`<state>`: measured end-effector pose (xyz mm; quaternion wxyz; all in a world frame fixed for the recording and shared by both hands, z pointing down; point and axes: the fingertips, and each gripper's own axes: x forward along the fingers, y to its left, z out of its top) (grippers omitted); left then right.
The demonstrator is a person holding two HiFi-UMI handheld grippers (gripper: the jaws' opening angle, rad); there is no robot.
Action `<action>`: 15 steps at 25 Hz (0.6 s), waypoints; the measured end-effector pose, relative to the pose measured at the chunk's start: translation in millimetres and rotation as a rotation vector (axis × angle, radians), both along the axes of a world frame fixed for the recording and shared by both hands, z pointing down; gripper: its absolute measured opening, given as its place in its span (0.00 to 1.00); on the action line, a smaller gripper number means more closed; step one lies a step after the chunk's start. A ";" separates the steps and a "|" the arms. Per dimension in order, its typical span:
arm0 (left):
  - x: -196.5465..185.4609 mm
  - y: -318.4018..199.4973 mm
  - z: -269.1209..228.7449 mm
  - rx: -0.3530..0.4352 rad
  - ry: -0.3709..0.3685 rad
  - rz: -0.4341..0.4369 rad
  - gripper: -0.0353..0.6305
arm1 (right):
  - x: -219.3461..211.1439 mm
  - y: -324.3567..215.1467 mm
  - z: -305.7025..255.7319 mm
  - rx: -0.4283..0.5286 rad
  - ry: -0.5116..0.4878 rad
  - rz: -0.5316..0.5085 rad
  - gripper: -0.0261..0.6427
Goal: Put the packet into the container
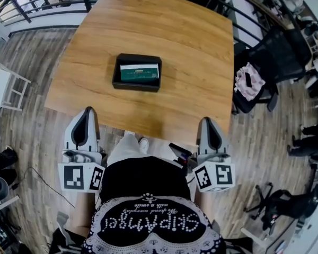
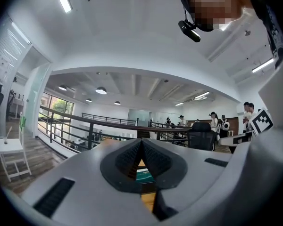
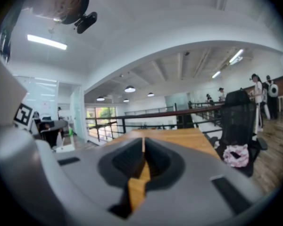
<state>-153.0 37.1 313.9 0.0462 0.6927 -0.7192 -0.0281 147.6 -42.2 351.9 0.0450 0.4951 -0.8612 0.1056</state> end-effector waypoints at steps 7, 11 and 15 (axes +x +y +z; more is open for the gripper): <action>0.4 9.0 8.5 -0.009 0.006 -0.003 0.09 | -3.7 3.0 -1.4 0.014 0.018 -0.017 0.09; 3.3 10.6 8.4 -0.008 0.011 0.006 0.09 | -5.5 4.9 -1.6 0.016 0.018 -0.022 0.09; 3.3 11.9 8.8 -0.010 0.014 0.013 0.09 | -7.3 7.8 0.2 0.010 0.023 -0.026 0.09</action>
